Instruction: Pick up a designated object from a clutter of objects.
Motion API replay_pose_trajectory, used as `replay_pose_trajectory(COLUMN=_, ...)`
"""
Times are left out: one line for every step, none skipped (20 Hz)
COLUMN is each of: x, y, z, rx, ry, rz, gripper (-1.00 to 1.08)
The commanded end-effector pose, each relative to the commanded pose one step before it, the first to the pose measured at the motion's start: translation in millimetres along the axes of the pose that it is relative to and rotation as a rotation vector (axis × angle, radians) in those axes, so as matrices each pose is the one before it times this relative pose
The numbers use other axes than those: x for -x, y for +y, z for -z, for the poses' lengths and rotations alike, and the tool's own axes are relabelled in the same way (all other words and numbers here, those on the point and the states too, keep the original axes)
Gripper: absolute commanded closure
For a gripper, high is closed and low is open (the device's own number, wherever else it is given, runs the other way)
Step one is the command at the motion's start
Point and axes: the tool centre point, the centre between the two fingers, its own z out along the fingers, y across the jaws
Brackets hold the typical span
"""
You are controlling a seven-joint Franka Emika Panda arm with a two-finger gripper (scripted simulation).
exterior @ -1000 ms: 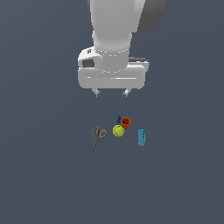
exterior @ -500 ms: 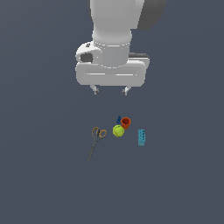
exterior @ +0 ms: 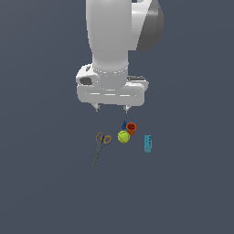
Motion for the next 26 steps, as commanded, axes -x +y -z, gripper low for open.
replay_pose_trajectory(x=-6.16, y=5.83, z=-20.50, rx=-0.00570, ry=-0.00423, rz=-0.03236, gripper=-0.92)
replay_pose_trajectory(x=-2.78, y=2.72, z=-9.45, rx=-0.00237, ry=-0.00156, rz=-0.01515, gripper=-0.92)
replay_pose_trajectory(x=-2.82, y=2.98, z=-10.13, rx=-0.00230, ry=-0.00165, rz=-0.01626, gripper=-0.92)
replay_pose_trajectory(x=-2.82, y=3.22, z=-10.81, rx=-0.00217, ry=-0.00172, rz=-0.01733, gripper=-0.92)
replay_pose_trajectory(x=-2.80, y=3.50, z=-11.49, rx=-0.00200, ry=-0.00179, rz=-0.01845, gripper=-0.92)
replay_pose_trajectory(x=-2.75, y=3.79, z=-12.17, rx=-0.00177, ry=-0.00184, rz=-0.01955, gripper=-0.92)
replay_pose_trajectory(x=-2.59, y=3.96, z=-12.45, rx=-0.00144, ry=-0.00182, rz=-0.02002, gripper=-0.92)
replay_pose_trajectory(x=-2.37, y=4.07, z=-12.50, rx=-0.00108, ry=-0.00176, rz=-0.02010, gripper=-0.92)
replay_pose_trajectory(x=-2.16, y=4.18, z=-12.54, rx=-0.00071, ry=-0.00170, rz=-0.02017, gripper=-0.92)
replay_pose_trajectory(x=-1.93, y=4.27, z=-12.49, rx=-0.00035, ry=-0.00161, rz=-0.02008, gripper=-0.92)
replay_pose_trajectory(x=-1.65, y=4.19, z=-11.95, rx=0.00000, ry=-0.00146, rz=-0.01922, gripper=-0.92)
replay_pose_trajectory(x=-1.39, y=4.06, z=-11.33, rx=0.00031, ry=-0.00131, rz=-0.01820, gripper=-0.92)
replay_pose_trajectory(x=-1.16, y=3.92, z=-10.69, rx=0.00056, ry=-0.00116, rz=-0.01718, gripper=-0.92)
replay_pose_trajectory(x=-0.96, y=3.76, z=-10.06, rx=0.00076, ry=-0.00103, rz=-0.01614, gripper=-0.92)
replay_pose_trajectory(x=-0.78, y=3.59, z=-9.41, rx=0.00092, ry=-0.00090, rz=-0.01511, gripper=-0.92)
replay_pose_trajectory(x=-0.63, y=3.40, z=-8.77, rx=0.00103, ry=-0.00078, rz=-0.01405, gripper=-0.92)
replay_pose_trajectory(x=-0.50, y=3.21, z=-8.12, rx=0.00111, ry=-0.00067, rz=-0.01301, gripper=-0.92)
replay_pose_trajectory(x=-0.39, y=3.00, z=-7.47, rx=0.00115, ry=-0.00058, rz=-0.01196, gripper=-0.92)
replay_pose_trajectory(x=-0.30, y=2.78, z=-6.82, rx=0.00116, ry=-0.00049, rz=-0.01091, gripper=-0.92)
replay_pose_trajectory(x=-0.22, y=2.54, z=-6.17, rx=0.00114, ry=-0.00041, rz=-0.00986, gripper=-0.92)
replay_pose_trajectory(x=-0.16, y=2.31, z=-5.52, rx=0.00109, ry=-0.00034, rz=-0.00882, gripper=-0.92)
replay_pose_trajectory(x=-0.11, y=2.05, z=-4.86, rx=0.00102, ry=-0.00028, rz=-0.00776, gripper=-0.92)
replay_pose_trajectory(x=-0.07, y=1.80, z=-4.21, rx=0.00092, ry=-0.00023, rz=-0.00673, gripper=-0.92)
replay_pose_trajectory(x=-0.04, y=1.52, z=-3.56, rx=0.00081, ry=-0.00018, rz=-0.00568, gripper=-0.92)
replay_pose_trajectory(x=-0.03, y=1.26, z=-2.92, rx=0.00069, ry=-0.00014, rz=-0.00466, gripper=-0.92)
replay_pose_trajectory(x=-0.01, y=0.98, z=-2.27, rx=0.00054, ry=-0.00010, rz=-0.00361, gripper=-0.92)
